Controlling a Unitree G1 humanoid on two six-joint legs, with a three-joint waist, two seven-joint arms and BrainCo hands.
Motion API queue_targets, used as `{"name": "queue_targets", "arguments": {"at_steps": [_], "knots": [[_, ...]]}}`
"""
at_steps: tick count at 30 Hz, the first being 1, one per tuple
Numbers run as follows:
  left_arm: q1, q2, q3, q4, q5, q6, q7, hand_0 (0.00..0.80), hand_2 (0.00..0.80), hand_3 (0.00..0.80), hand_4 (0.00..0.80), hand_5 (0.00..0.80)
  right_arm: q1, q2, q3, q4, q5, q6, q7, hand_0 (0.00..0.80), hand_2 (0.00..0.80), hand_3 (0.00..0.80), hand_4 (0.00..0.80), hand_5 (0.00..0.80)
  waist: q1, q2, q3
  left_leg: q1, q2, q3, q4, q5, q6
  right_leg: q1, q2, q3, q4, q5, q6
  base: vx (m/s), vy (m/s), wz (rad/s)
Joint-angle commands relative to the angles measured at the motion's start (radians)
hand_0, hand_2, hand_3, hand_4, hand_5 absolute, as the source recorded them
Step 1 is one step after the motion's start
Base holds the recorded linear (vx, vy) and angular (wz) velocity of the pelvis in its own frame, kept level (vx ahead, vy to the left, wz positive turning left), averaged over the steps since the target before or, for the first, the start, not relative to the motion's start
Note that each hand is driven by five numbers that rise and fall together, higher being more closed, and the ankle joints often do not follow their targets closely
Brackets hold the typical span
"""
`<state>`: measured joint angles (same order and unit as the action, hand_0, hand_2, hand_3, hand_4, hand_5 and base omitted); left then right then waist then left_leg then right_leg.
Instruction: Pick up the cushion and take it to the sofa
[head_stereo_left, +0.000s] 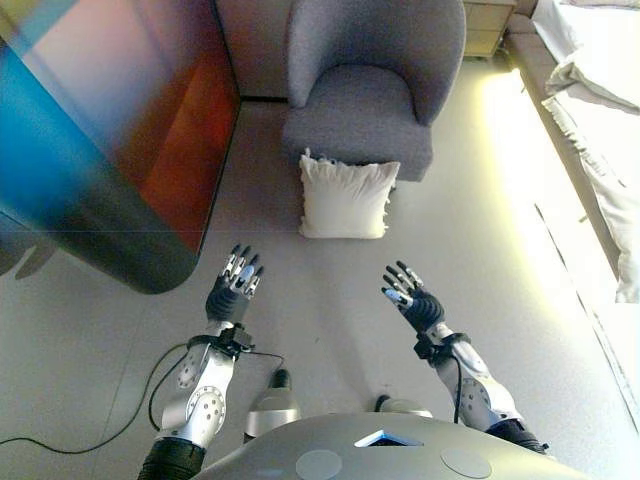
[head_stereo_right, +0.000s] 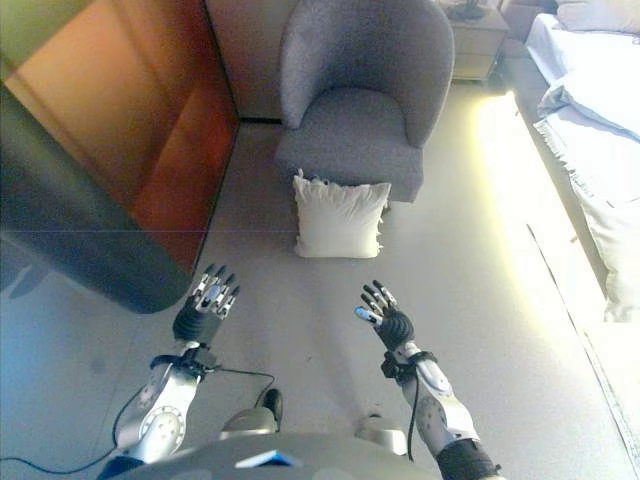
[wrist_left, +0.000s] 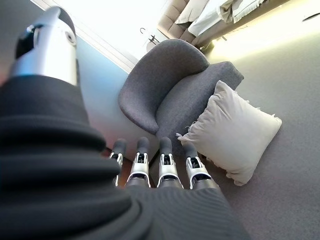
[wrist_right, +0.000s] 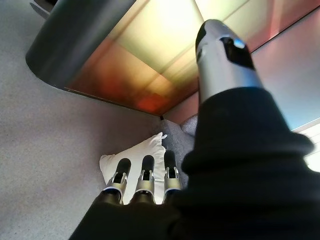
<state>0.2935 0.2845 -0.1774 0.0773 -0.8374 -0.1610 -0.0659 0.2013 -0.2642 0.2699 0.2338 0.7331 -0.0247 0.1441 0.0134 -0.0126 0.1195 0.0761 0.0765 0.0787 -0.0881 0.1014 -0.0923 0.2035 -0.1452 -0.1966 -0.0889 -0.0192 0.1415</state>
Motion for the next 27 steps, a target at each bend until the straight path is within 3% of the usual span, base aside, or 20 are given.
{"name": "queue_targets", "arguments": {"at_steps": [1,27], "knots": [[-0.031,0.026,-0.012,-0.065,0.062,-0.018,-0.017,0.0,0.0,0.0,0.0,0.0,-0.031,0.008,-0.007,-0.09,0.022,-0.058,0.009,0.0,0.0,0.0,0.0,0.0,-0.001,-0.002,0.012,0.053,-0.08,0.053,0.011,-0.139,0.076,-0.084,0.081,0.014,0.015,0.021,-0.034,0.0,0.0,0.0],[-0.007,0.019,0.0,-0.078,0.032,-0.035,-0.046,0.0,0.0,0.0,0.0,0.0,-0.003,0.011,-0.011,-0.097,0.018,-0.059,0.01,0.0,0.0,0.0,0.0,0.0,-0.007,-0.01,0.016,0.049,-0.084,0.075,0.016,-0.147,0.084,-0.097,0.076,0.031,0.013,0.027,-0.027,0.0,0.003,0.0]]}}
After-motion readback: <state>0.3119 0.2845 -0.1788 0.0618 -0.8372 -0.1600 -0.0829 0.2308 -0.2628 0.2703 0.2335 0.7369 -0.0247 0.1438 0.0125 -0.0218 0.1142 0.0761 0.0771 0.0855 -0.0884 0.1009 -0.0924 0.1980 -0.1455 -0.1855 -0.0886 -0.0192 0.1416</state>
